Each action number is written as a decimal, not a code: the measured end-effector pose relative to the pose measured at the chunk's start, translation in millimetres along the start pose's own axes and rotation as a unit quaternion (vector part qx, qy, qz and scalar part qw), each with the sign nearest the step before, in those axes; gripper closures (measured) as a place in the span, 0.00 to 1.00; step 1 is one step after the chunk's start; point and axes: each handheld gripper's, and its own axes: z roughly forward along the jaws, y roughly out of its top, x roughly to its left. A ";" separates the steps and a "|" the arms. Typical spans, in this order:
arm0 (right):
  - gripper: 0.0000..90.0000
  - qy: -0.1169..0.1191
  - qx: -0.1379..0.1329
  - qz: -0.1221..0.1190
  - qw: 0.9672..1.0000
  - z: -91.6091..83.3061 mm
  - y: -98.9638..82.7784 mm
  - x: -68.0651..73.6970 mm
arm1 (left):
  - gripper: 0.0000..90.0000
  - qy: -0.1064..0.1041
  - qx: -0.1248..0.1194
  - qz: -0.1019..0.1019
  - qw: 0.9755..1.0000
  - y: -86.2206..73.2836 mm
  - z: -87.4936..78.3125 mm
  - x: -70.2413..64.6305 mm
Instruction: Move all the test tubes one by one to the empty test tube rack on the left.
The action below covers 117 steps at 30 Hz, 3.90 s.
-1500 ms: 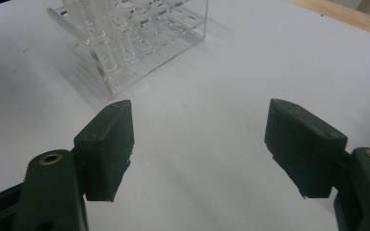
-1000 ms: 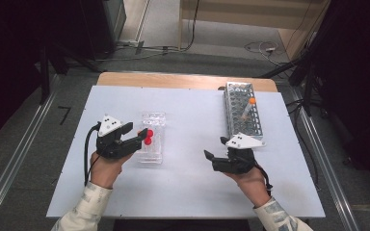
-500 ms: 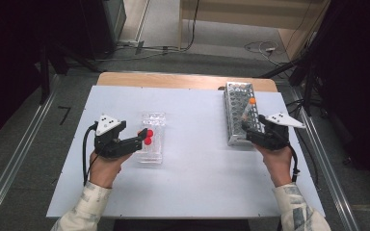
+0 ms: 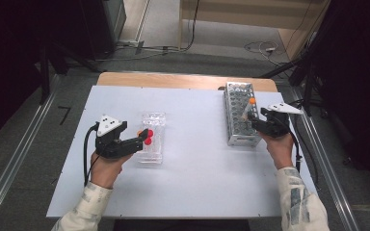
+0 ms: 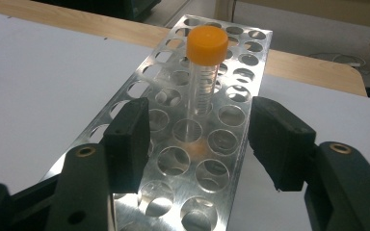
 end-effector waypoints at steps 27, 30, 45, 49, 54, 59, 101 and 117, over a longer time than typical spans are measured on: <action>0.79 0.004 0.044 -0.013 0.999 38.9 16.4 -2.1 | 0.24 0.000 0.000 0.001 1.000 -0.9 -0.1 0.7; 0.79 0.005 0.043 -0.013 0.999 38.7 16.6 -2.2 | 0.23 0.009 -0.009 -0.004 1.000 -0.4 -1.6 1.8; 0.80 -0.014 -0.013 -0.012 1.000 7.3 39.4 1.4 | 0.18 0.034 -0.028 -0.019 0.999 2.5 -8.4 9.6; 0.80 -0.014 -0.030 -0.013 0.999 -6.6 46.5 4.9 | 0.16 0.036 -0.030 -0.018 0.999 3.0 -9.9 9.4; 0.80 0.014 -0.029 -0.014 0.999 -20.9 48.7 15.7 | 0.16 0.034 -0.032 -0.019 0.999 3.3 -10.7 8.5; 0.80 0.056 -0.026 -0.017 0.998 -33.0 45.7 34.0 | 0.17 0.026 -0.034 -0.015 0.999 4.0 -11.5 3.7; 0.80 0.256 0.023 -0.166 0.952 -55.9 -21.5 206.2 | 0.40 -0.124 0.003 0.111 0.986 -12.8 -1.2 -100.9; 0.79 0.271 0.028 -0.166 0.948 -57.3 -25.5 213.5 | 0.72 -0.133 0.016 0.136 0.982 -21.6 4.7 -111.6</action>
